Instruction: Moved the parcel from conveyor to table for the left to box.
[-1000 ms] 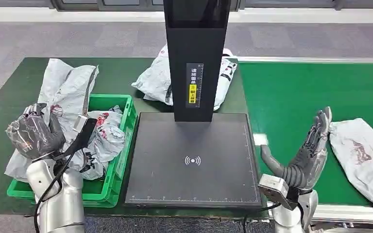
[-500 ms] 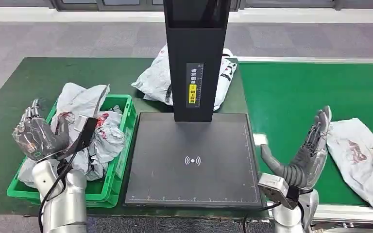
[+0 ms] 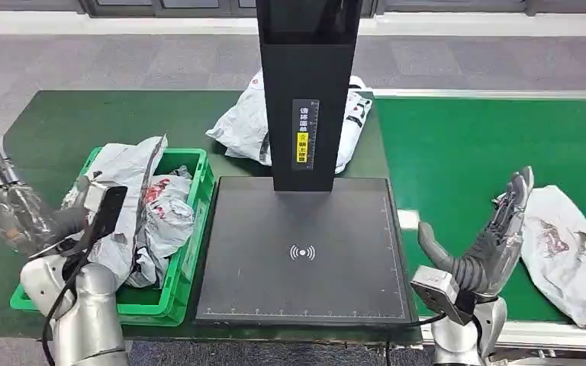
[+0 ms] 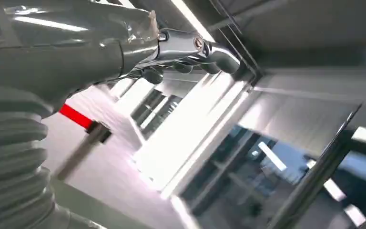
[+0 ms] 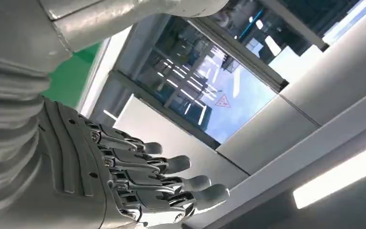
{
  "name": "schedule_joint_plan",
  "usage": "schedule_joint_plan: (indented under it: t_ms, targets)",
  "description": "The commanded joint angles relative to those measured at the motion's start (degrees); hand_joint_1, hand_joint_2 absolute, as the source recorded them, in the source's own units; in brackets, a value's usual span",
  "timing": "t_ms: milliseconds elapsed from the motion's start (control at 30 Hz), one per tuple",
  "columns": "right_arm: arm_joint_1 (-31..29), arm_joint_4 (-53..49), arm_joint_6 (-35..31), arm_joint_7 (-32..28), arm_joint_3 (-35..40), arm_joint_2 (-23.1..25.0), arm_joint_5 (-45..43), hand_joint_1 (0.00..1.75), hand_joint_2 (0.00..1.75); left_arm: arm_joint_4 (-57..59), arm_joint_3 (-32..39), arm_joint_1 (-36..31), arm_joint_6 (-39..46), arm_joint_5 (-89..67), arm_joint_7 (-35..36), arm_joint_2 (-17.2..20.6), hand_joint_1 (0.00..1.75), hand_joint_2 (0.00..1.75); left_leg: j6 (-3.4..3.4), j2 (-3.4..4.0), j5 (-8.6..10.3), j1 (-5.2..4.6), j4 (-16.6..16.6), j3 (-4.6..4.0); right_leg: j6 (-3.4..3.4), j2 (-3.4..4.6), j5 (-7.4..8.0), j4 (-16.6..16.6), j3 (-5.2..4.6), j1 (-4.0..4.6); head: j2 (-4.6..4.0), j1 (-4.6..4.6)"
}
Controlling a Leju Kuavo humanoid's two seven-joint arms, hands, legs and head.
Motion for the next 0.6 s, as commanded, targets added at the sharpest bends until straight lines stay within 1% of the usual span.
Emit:
schedule_joint_plan:
  t_ms: [33,67,100,133,167,200,267,333,367,433,467,500,533,567,600]
  targets:
    - [-2.01,4.11,-0.27,0.17,-3.09,0.67,-0.08,0.00,1.75,-2.26,3.62,-0.63,-0.26,1.76,-1.18,-0.92,0.00,1.75,0.00,0.05,0.01,0.04,-0.11,0.14,-0.05,0.01,0.03,-0.14,0.15,0.05,-0.02,0.00]
    - [-2.60,5.25,-0.79,0.44,-3.63,0.48,0.32,0.00,1.75,-1.72,4.35,-0.67,-0.26,7.72,-5.45,-0.92,0.00,1.75,0.01,-0.02,0.02,0.05,-0.11,0.14,-0.05,-0.03,0.04,-0.16,0.17,0.06,0.00,0.00]
    - [-2.76,5.64,-0.97,0.65,-3.84,0.37,0.48,0.00,1.75,-0.63,4.16,-0.73,-0.26,11.67,-7.92,-0.92,0.00,1.75,0.01,0.03,0.00,0.02,-0.09,0.13,-0.03,0.02,0.03,-0.10,0.14,0.03,-0.02,0.00]
    - [-3.40,7.07,-1.06,0.99,-5.03,0.10,0.56,0.00,1.75,2.51,1.23,0.08,-0.26,19.64,-11.09,-0.92,0.00,1.75,0.01,0.06,0.00,0.03,-0.11,0.16,-0.03,0.05,0.05,-0.14,0.17,0.05,0.00,0.00]
    - [-3.64,7.73,-1.10,1.00,-5.39,-0.17,0.52,0.00,1.75,2.18,0.73,0.38,-0.26,19.06,-10.64,-0.92,0.00,1.75,0.01,0.02,0.07,0.02,-0.26,0.27,-0.04,-0.01,0.10,-0.28,0.29,0.04,0.00,0.00]
    - [-3.99,8.55,-1.16,1.01,-5.90,-0.33,0.45,0.00,1.75,-0.29,0.82,0.60,-0.26,17.86,-10.36,-0.92,0.00,1.75,0.02,-0.07,0.05,0.01,-0.17,0.20,-0.02,-0.09,0.05,-0.20,0.26,0.03,0.00,0.00]
    - [-4.67,10.10,-1.01,1.01,-6.85,-0.57,0.06,0.00,1.75,-0.66,-2.23,1.76,-0.26,22.05,-10.69,-0.92,0.00,1.75,0.02,-0.05,0.03,0.04,-0.12,0.15,-0.02,-0.06,0.05,-0.18,0.19,0.06,0.00,0.00]
    - [-5.35,11.87,-1.01,1.01,-7.59,-0.92,-0.03,0.00,1.75,-1.75,-2.28,2.02,-0.26,20.98,-10.32,-0.92,0.00,1.75,0.03,-0.08,0.07,0.05,-0.21,0.23,-0.03,-0.12,0.08,-0.30,0.31,0.07,-0.02,0.00]
    - [-5.65,12.86,-0.94,1.01,-7.95,-1.15,-0.08,0.00,1.75,-1.59,-3.11,2.24,-0.26,22.27,-10.66,-0.92,0.00,1.75,0.03,-0.13,0.07,0.07,-0.20,0.21,-0.02,-0.17,0.07,-0.31,0.32,0.09,0.00,0.00]
    - [-5.81,13.85,-1.60,0.94,-8.78,-1.28,-0.17,0.00,1.75,-0.52,-4.95,2.71,-0.26,26.54,-12.79,-0.92,0.00,1.75,0.03,-0.01,0.03,0.04,-0.16,0.21,-0.01,-0.04,0.06,-0.24,0.26,0.06,-0.02,0.00]
    - [-5.91,14.89,-2.54,0.65,-9.69,-1.61,0.04,0.00,1.75,0.47,-6.51,3.69,-0.26,30.21,-14.73,-0.92,0.00,1.75,0.04,-0.07,0.04,0.03,-0.18,0.20,-0.01,-0.10,0.05,-0.25,0.28,0.05,0.00,0.00]
    - [-6.39,15.89,-3.53,0.97,-10.24,-1.79,0.70,0.00,1.75,0.93,-8.03,3.73,-0.26,31.43,-14.66,-0.92,0.00,1.75,0.04,-0.12,0.04,-0.01,-0.17,0.21,0.00,-0.14,0.02,-0.20,0.27,0.01,-0.02,0.00]
    - [-6.55,16.90,-4.75,1.75,-10.71,-2.49,1.59,0.00,1.75,2.45,-10.52,4.32,-0.26,34.86,-16.03,-0.92,0.00,1.75,0.04,-0.14,0.06,0.02,-0.22,0.26,-0.01,-0.16,0.04,-0.29,0.35,0.04,0.00,0.00]
    - [-7.63,19.67,-6.26,2.58,-12.09,-3.26,3.17,0.00,1.75,3.38,-15.65,5.53,-0.26,38.90,-15.81,-0.92,0.00,1.75,0.05,-0.26,0.08,-0.01,-0.17,0.19,0.01,-0.28,0.02,-0.23,0.30,0.00,-0.02,0.00]
    - [-8.29,21.02,-6.69,2.98,-13.43,-3.46,4.67,0.00,1.75,3.80,-17.40,6.02,-0.36,40.93,-16.40,-0.92,0.00,1.75,0.04,-0.19,0.03,0.00,-0.12,0.20,0.01,-0.20,0.00,-0.18,0.27,0.01,-0.02,0.00]
